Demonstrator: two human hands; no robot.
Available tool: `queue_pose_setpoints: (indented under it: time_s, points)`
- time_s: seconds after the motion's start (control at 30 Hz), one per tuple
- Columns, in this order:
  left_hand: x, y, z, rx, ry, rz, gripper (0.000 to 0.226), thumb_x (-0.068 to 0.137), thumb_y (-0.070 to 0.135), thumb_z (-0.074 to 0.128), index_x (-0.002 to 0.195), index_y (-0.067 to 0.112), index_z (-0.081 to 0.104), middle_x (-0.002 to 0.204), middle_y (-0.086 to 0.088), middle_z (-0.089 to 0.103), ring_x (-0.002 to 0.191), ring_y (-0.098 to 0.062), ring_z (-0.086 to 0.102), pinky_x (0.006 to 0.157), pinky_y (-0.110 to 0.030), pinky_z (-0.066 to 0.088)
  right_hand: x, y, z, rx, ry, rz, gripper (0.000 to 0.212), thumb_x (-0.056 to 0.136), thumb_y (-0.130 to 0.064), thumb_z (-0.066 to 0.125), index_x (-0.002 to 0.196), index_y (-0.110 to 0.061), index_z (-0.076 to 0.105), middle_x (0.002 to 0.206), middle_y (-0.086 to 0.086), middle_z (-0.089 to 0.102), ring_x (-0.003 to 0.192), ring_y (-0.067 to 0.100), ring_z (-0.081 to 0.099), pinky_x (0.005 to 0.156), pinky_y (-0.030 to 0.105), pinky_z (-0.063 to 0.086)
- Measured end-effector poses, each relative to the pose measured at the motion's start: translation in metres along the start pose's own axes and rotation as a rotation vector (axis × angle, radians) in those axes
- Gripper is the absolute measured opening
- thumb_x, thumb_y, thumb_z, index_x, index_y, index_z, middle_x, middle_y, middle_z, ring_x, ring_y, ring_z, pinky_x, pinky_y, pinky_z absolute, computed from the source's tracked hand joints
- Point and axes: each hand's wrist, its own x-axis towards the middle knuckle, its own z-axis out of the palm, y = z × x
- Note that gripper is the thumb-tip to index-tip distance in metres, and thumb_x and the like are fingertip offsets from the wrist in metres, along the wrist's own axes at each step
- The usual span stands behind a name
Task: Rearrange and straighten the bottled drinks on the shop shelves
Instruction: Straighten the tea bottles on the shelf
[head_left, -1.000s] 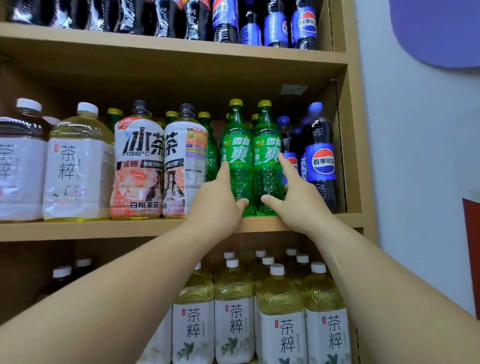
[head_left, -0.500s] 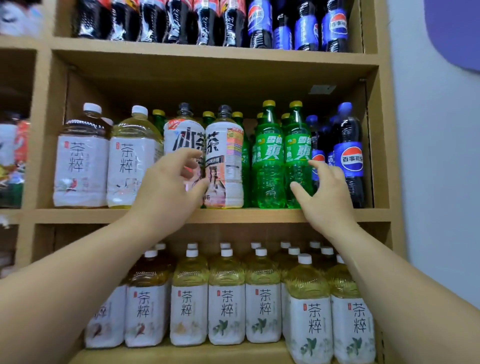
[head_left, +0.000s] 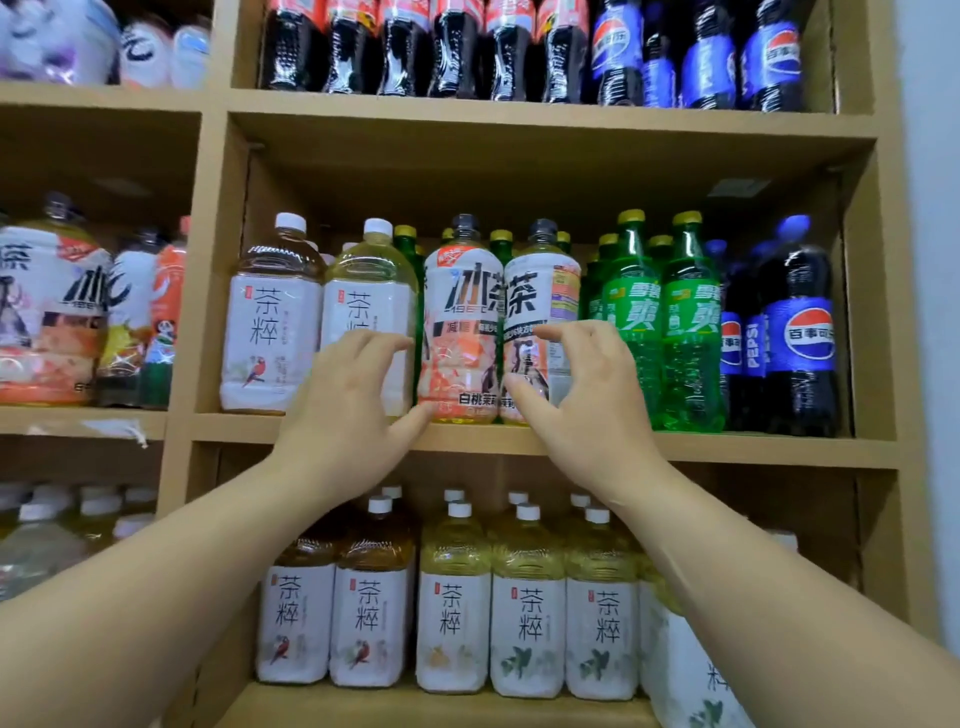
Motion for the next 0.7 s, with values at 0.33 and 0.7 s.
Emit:
queue_pose_setpoints:
  time_s: [0.33,0.7]
  points:
    - [0.07,-0.082,-0.064,0.243,0.125,-0.053,0.07,0.086,0.048,0.072,0.145,0.019,0.047,0.142,-0.009,0.053,0.132,-0.031,0.045,0.108,-0.047,0.038,0.075,-0.074,0.041,-0.021,-0.129,-0.175,0.061,0.093,-0.052,0.064,0.146,-0.027,0.048,0.144,-0.003,0.048,0.138,0.018,0.04,0.113,0.038,0.036]
    - [0.115,-0.118,-0.073,0.555,-0.156,0.082,0.082,0.087,0.079,0.044,0.157,0.044,0.02,0.166,0.002,0.028,0.156,-0.03,0.011,0.12,-0.067,0.004,0.124,-0.109,0.087,-0.567,-0.268,-0.152,0.066,0.097,-0.075,0.021,0.157,-0.047,0.016,0.149,0.008,0.052,0.157,0.038,-0.002,0.117,0.069,-0.016]
